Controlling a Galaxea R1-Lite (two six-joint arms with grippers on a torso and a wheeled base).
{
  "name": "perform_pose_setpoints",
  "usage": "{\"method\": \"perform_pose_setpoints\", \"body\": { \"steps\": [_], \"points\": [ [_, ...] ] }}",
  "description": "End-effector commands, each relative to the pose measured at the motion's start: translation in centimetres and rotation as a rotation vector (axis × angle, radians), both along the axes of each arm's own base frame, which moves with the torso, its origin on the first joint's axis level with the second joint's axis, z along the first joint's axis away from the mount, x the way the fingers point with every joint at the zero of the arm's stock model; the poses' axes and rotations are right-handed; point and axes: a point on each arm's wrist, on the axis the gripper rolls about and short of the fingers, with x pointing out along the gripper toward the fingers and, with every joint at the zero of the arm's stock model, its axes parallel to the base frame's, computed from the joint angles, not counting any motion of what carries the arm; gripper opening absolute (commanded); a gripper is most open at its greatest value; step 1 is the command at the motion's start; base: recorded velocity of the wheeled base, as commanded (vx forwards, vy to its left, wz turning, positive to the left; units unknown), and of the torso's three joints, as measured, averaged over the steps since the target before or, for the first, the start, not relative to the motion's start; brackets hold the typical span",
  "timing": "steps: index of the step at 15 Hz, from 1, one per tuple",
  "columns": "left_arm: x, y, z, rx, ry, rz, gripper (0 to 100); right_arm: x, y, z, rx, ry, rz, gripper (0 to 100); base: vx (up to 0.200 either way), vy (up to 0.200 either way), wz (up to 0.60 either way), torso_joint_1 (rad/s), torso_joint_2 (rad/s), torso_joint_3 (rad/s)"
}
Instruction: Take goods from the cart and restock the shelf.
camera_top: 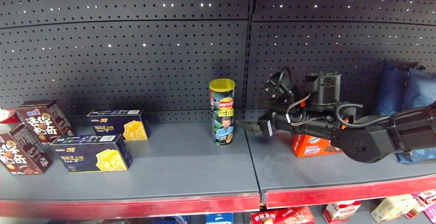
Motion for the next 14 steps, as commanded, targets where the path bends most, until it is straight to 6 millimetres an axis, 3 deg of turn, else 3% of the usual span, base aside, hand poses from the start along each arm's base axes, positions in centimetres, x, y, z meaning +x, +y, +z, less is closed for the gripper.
{"method": "perform_pose_setpoints", "body": {
  "steps": [1, 4, 11, 14],
  "points": [
    [0.0, 0.0, 0.0, 0.000, 0.003, 0.000, 0, -0.6, 0.2, 0.5, 0.006, -0.016, 0.006, 100, 0.000, 0.000, 0.00, 0.000, 0.00, 0.000],
    [0.2, 0.0, -0.3, 0.001, 0.013, 0.002, 0, -0.7, 0.2, 0.2, -0.004, -0.010, -0.004, 100, 0.000, 0.000, 0.40, 0.002, 0.00, 0.002],
    [0.2, 0.0, -0.3, -0.001, 0.011, 0.003, 0, 0.3, -0.7, -0.5, -0.005, 0.009, -0.026, 100, 0.000, 0.000, 0.00, 0.000, 0.00, 0.000],
    [0.2, 0.0, -0.3, -0.001, 0.011, 0.003, 0, 1.7, -1.8, -1.5, 0.006, 0.041, 0.022, 100, 0.000, 0.000, 0.00, 0.000, 0.00, 0.000]
  ]
}}
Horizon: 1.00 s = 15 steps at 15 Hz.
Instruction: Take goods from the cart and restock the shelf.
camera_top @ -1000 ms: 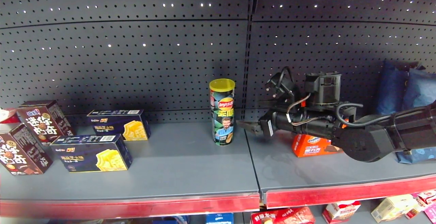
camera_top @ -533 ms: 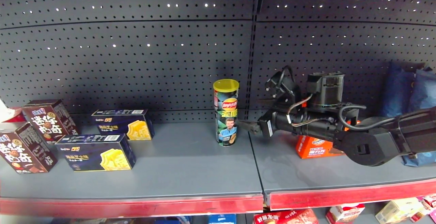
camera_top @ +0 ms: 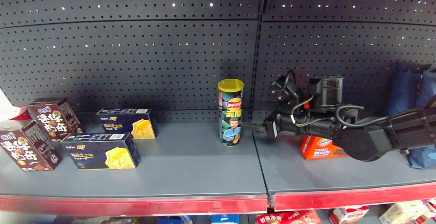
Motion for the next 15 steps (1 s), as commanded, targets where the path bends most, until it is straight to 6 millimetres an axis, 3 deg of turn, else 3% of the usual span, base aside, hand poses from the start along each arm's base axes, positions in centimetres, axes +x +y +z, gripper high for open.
{"method": "perform_pose_setpoints", "body": {
  "steps": [1, 6, 10, 15],
  "points": [
    [0.0, 0.0, 0.0, 0.000, 0.003, 0.000, 0, 0.9, -0.3, -0.8, -0.003, 0.020, -0.003, 100, 0.000, 0.000, 0.00, 0.000, 0.00, 0.000],
    [0.1, 0.0, -0.3, 0.001, 0.014, 0.003, 0, 1.9, 0.4, -2.4, -0.005, 0.045, 0.038, 100, 0.000, 0.000, 0.00, 0.000, 0.00, 0.000],
    [0.2, 0.0, -0.5, 0.001, 0.019, 0.005, 0, 3.6, 1.7, -3.4, 0.006, 0.044, 0.056, 100, 0.000, 0.000, 0.00, 0.000, 0.00, 0.000],
    [0.3, 0.0, -0.7, 0.002, 0.028, 0.005, 0, 4.2, 4.1, -4.6, 0.047, 0.071, 0.103, 100, 0.000, 0.000, 0.00, 0.000, 0.00, 0.000]
  ]
}}
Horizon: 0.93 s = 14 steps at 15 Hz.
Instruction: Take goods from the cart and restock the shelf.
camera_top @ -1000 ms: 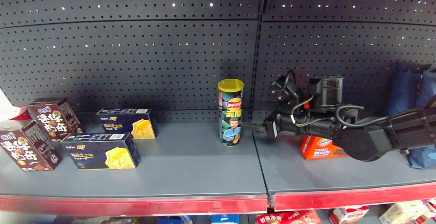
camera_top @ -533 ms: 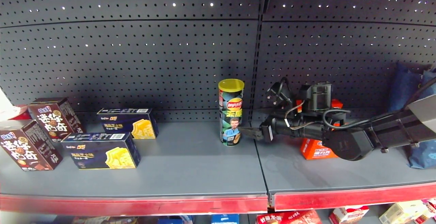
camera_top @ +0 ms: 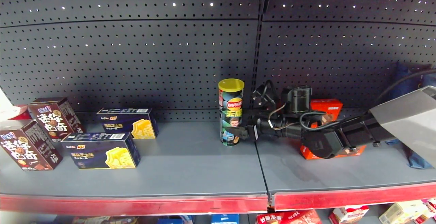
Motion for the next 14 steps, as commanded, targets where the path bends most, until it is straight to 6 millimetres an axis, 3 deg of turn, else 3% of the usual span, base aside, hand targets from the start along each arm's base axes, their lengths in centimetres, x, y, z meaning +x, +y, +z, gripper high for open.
{"method": "perform_pose_setpoints", "body": {
  "steps": [1, 11, 12, 14],
  "points": [
    [0.0, 0.0, 0.0, 0.001, 0.002, 0.001, 0, 0.2, 1.0, -1.5, -0.005, 0.026, 0.015, 100, 0.000, 0.000, 0.00, 0.000, 0.00, 0.000],
    [0.2, 0.0, -0.5, 0.003, 0.019, 0.001, 0, 1.5, 1.7, -2.6, 0.100, 0.087, -0.003, 100, 0.000, 0.000, 0.00, 0.000, 0.00, 0.000],
    [0.2, 0.0, -0.6, 0.004, 0.024, 0.001, 0, 1.6, 1.9, -2.9, 0.102, 0.087, 0.007, 0, 0.000, 0.000, 0.00, 0.000, 0.00, 0.000],
    [0.3, 0.0, -0.8, 0.004, 0.031, 0.002, 0, 1.4, 2.2, -3.0, 0.102, 0.088, 0.012, 0, 0.000, 0.000, 0.00, 0.000, 0.00, 0.000]
  ]
}}
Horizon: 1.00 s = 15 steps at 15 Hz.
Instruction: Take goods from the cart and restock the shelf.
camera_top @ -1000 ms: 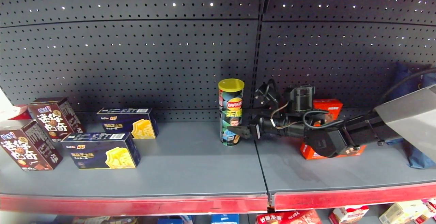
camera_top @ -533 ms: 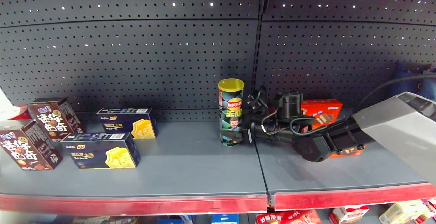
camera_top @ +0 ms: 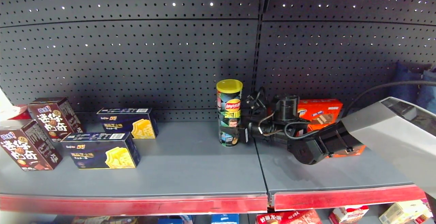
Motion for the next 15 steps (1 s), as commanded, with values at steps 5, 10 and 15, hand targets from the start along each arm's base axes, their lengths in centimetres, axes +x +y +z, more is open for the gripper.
{"method": "perform_pose_setpoints", "body": {
  "steps": [5, 10, 15],
  "points": [
    [0.2, 0.0, -0.7, 0.000, 0.020, 0.003, 0, -1.0, 1.0, 0.8, 0.009, -0.012, 0.022, 0, 0.000, 0.000, 0.00, 0.000, 0.00, 0.000],
    [0.2, 0.0, -0.4, -0.022, -0.005, 0.007, 0, -4.8, -0.9, 3.2, 0.009, -0.028, 0.031, 0, 0.000, 0.000, 0.00, 0.000, 0.00, 0.000],
    [0.2, 0.0, -0.4, -0.022, -0.007, 0.006, 0, -10.1, -4.5, 3.3, -0.015, -0.022, -0.003, 0, 0.000, 0.000, 0.00, 0.000, 0.00, 0.000]
  ]
}}
